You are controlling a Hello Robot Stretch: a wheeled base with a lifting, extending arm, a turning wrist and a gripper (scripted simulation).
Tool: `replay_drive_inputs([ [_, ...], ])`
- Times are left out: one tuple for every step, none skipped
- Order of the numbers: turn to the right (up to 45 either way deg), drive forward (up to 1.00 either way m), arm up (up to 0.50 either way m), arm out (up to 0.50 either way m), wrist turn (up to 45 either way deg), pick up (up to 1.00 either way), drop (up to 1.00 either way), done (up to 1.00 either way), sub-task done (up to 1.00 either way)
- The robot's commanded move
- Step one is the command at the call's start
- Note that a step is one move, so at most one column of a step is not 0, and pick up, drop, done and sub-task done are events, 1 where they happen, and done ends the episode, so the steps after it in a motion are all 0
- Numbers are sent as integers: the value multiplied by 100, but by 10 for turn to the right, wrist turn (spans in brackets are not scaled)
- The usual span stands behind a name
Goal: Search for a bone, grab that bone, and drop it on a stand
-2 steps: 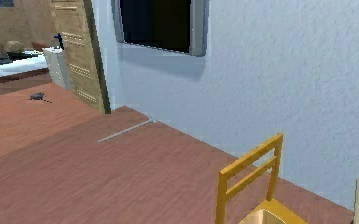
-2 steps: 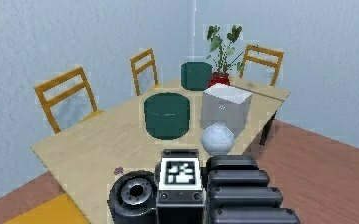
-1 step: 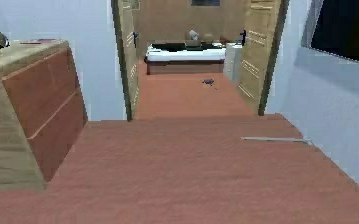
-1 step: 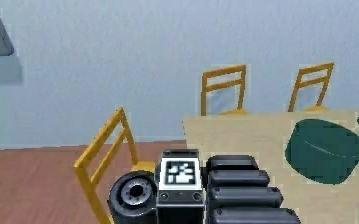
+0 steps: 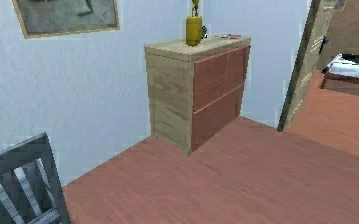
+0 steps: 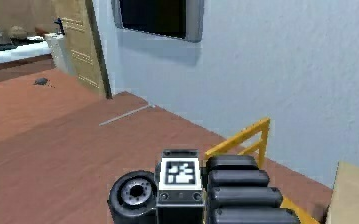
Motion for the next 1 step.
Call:
replay_drive_inputs([
  [-90, 0, 0, 0, 0, 0, 0, 0, 0],
])
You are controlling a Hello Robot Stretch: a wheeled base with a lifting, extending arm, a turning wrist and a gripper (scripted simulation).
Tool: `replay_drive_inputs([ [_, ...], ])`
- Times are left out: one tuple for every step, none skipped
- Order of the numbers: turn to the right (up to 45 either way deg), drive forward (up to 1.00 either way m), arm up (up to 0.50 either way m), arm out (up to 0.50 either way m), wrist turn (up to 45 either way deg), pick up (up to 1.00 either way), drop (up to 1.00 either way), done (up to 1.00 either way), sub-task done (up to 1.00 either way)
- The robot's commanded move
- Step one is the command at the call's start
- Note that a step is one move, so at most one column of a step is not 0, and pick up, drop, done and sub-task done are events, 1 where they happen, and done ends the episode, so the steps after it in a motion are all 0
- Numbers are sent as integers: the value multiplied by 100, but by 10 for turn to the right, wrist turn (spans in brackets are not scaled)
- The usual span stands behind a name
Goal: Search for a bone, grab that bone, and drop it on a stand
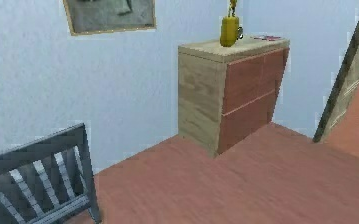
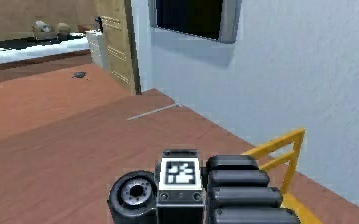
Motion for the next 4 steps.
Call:
replay_drive_inputs([
  [0, 20, 0, 0, 0, 0, 0, 0, 0],
  [450, 0, 0, 0, 0, 0, 0, 0, 0],
  [90, 0, 0, 0, 0, 0, 0, 0, 0],
  [0, 100, 0, 0, 0, 0, 0, 0, 0],
])
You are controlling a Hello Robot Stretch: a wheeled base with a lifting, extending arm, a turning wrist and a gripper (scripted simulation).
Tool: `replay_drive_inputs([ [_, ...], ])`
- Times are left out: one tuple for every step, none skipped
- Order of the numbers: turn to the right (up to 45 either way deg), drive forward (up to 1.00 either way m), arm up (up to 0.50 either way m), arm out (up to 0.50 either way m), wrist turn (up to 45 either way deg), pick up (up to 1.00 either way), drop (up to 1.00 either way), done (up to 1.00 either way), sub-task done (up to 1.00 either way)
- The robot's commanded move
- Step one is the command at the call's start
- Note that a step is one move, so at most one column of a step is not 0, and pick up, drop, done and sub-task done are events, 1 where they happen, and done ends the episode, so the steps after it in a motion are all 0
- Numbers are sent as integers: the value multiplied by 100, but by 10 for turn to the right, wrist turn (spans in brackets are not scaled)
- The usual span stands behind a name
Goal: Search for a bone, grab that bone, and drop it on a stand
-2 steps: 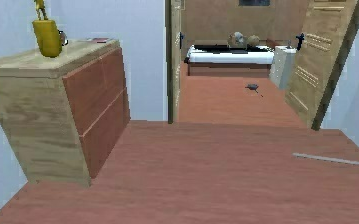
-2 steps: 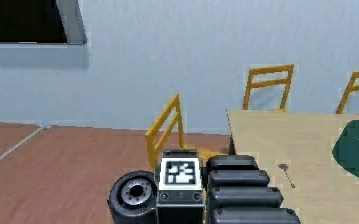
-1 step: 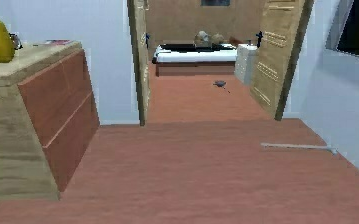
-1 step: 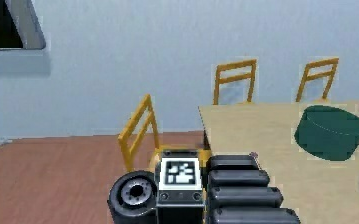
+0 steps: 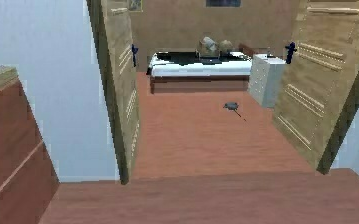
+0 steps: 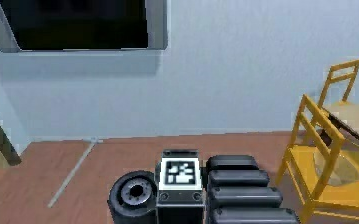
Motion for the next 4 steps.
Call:
replay_drive_inputs([
  [0, 100, 0, 0, 0, 0, 0, 0, 0],
  [0, 100, 0, 0, 0, 0, 0, 0, 0],
  [30, 0, 0, 0, 0, 0, 0, 0, 0],
  [0, 60, 0, 0, 0, 0, 0, 0, 0],
])
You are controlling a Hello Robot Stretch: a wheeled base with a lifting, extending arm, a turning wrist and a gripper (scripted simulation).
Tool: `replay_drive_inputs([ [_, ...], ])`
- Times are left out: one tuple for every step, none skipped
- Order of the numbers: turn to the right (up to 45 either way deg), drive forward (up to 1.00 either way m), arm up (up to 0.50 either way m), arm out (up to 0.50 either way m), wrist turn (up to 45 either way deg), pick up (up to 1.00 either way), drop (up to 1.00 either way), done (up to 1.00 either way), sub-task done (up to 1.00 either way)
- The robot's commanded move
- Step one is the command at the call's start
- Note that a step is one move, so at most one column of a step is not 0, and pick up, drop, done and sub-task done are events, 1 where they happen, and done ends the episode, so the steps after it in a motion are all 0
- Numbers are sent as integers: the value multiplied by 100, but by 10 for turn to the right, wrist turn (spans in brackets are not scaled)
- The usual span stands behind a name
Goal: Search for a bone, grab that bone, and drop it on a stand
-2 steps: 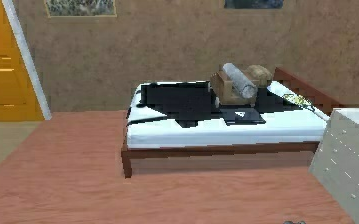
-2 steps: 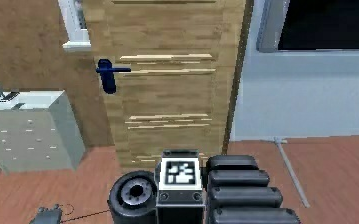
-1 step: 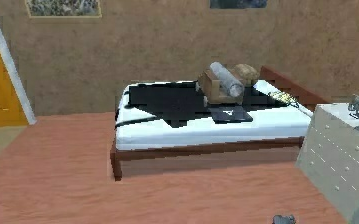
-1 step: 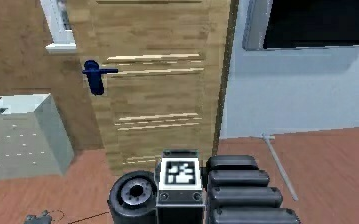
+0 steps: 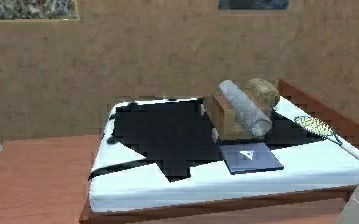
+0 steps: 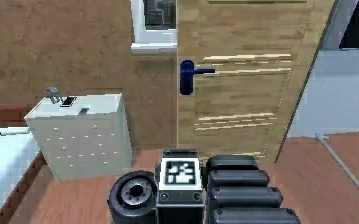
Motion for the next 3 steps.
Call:
replay_drive_inputs([
  [-270, 0, 0, 0, 0, 0, 0, 0, 0],
  [0, 35, 0, 0, 0, 0, 0, 0, 0],
  [-450, 0, 0, 0, 0, 0, 0, 0, 0],
])
